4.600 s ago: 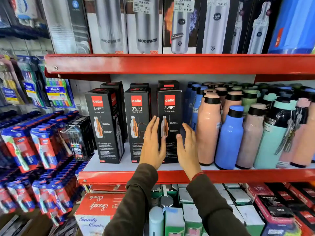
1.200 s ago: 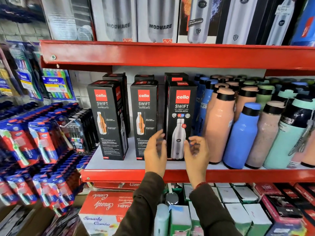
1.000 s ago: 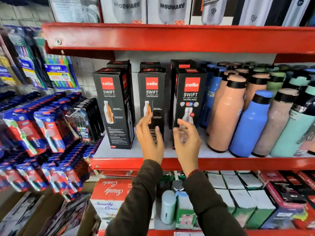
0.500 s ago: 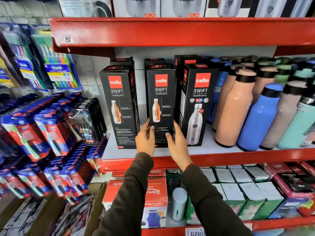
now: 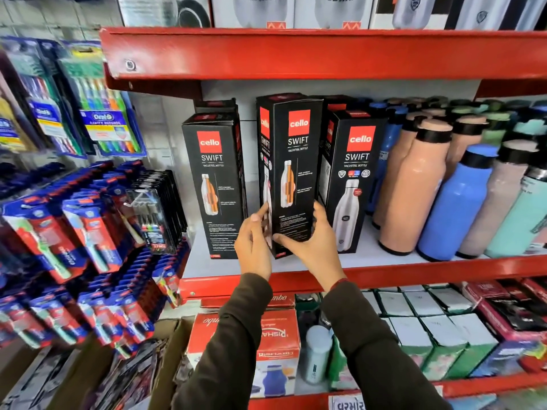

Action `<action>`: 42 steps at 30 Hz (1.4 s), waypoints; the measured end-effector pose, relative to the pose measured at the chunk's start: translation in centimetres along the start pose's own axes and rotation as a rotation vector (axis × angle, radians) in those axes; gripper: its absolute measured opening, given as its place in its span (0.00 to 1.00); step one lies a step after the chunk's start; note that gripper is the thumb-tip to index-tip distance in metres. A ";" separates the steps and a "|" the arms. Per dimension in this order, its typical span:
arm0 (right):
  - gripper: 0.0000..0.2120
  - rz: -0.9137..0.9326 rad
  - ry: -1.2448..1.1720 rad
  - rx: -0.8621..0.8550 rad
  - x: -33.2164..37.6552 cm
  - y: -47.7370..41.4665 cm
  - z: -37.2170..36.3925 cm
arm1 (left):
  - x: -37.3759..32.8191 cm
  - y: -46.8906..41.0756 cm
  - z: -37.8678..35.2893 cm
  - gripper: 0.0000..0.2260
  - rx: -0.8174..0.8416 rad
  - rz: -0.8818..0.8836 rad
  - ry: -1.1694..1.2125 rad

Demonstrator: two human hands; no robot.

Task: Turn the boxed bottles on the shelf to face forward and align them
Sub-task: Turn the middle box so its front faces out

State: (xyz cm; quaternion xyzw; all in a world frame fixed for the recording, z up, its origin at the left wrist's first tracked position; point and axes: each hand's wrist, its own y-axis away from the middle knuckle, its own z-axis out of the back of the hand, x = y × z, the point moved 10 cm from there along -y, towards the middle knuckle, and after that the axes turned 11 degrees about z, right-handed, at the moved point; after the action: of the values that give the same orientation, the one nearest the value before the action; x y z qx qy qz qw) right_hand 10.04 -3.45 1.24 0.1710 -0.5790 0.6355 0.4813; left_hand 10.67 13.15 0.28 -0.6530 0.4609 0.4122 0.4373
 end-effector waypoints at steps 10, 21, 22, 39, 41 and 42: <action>0.44 0.017 -0.003 -0.056 1.0 -0.1 0.5 | -1.5 -0.5 -0.5 0.20 0.017 -0.174 -0.335; 0.36 0.059 0.010 0.111 0.8 -0.2 0.0 | 0.4 -1.3 0.4 0.18 0.071 -0.086 -0.317; 0.34 0.062 0.010 0.119 0.8 -0.2 -0.1 | 0.4 -1.1 0.5 0.18 0.058 -0.090 -0.313; 0.29 0.019 0.125 0.087 -2.0 -0.6 -0.9 | 1.7 -0.9 0.2 0.18 -0.093 -0.047 -0.374; 0.29 0.016 0.128 0.088 -2.3 -0.6 -1.1 | 2.0 -1.0 0.3 0.18 -0.093 -0.033 -0.380; 0.29 0.015 0.134 0.083 -2.4 -0.6 -1.2 | 2.1 -1.0 0.3 0.18 -0.091 -0.027 -0.380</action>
State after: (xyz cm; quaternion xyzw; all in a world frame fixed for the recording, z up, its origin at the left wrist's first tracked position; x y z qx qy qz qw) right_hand 12.04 -3.45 -0.60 0.1434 -0.5201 0.6727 0.5065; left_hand 12.09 13.14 -1.63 -0.5887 0.3420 0.5425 0.4921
